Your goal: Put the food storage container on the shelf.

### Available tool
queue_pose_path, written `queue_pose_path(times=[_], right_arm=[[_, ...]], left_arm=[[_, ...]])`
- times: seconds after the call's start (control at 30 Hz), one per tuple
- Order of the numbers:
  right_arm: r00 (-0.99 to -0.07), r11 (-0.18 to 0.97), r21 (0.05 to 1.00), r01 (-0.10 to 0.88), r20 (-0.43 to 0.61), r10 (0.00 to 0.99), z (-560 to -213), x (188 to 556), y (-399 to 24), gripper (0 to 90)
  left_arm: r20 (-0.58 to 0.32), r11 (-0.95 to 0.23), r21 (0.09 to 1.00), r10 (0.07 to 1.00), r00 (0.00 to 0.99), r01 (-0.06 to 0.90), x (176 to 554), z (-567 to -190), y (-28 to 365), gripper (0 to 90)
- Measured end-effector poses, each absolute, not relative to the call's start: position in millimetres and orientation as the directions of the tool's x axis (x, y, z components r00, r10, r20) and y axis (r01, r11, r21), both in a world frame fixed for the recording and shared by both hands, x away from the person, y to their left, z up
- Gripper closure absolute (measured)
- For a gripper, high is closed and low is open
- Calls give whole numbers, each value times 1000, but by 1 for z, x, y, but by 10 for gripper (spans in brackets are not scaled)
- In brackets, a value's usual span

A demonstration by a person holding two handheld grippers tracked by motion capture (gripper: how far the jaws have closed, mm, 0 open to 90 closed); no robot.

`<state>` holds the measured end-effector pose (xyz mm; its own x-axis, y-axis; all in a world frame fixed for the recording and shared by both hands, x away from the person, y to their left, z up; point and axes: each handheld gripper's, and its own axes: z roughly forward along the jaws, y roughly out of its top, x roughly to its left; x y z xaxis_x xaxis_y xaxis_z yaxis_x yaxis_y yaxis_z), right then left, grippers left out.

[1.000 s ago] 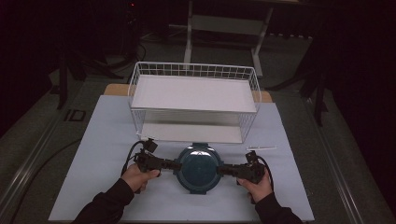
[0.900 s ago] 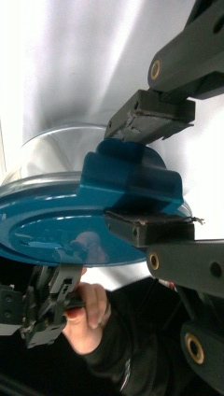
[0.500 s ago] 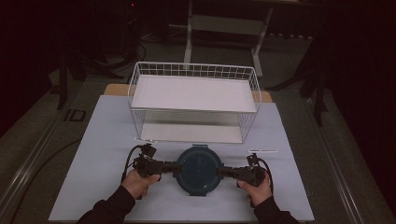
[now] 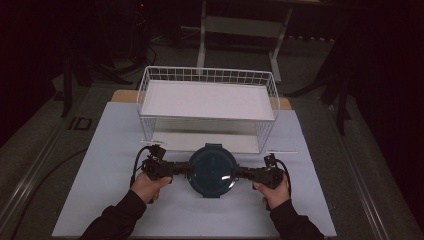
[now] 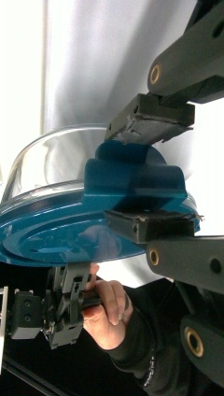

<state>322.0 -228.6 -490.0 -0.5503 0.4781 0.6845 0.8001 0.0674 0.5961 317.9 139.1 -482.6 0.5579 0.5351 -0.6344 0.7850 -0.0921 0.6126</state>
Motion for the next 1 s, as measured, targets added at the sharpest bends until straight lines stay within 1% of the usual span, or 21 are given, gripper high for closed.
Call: queue_pose_path(times=[0.2,0.53,0.73,0.77,0.8,1.0], right_arm=[[-572,62,624,779,667,478,-483,336,-225,567],[-605,77,659,748,630,487,-481,364,-223,565],[-604,39,671,741,639,476,-492,380,-219,565],[-603,35,672,740,640,476,-495,383,-219,565],[-603,36,672,740,638,479,-496,384,-219,565],[-598,34,678,734,623,503,-505,392,-218,563]], left_arm=[[-614,-91,638,540,577,764,331,-476,142,561],[-594,-68,669,550,588,740,352,-481,143,562],[-571,-49,699,561,599,713,368,-487,147,560],[-577,-46,693,563,592,719,369,-488,147,559],[-583,-35,687,569,579,726,371,-489,146,559],[-560,-42,709,574,598,704,380,-501,146,556]])
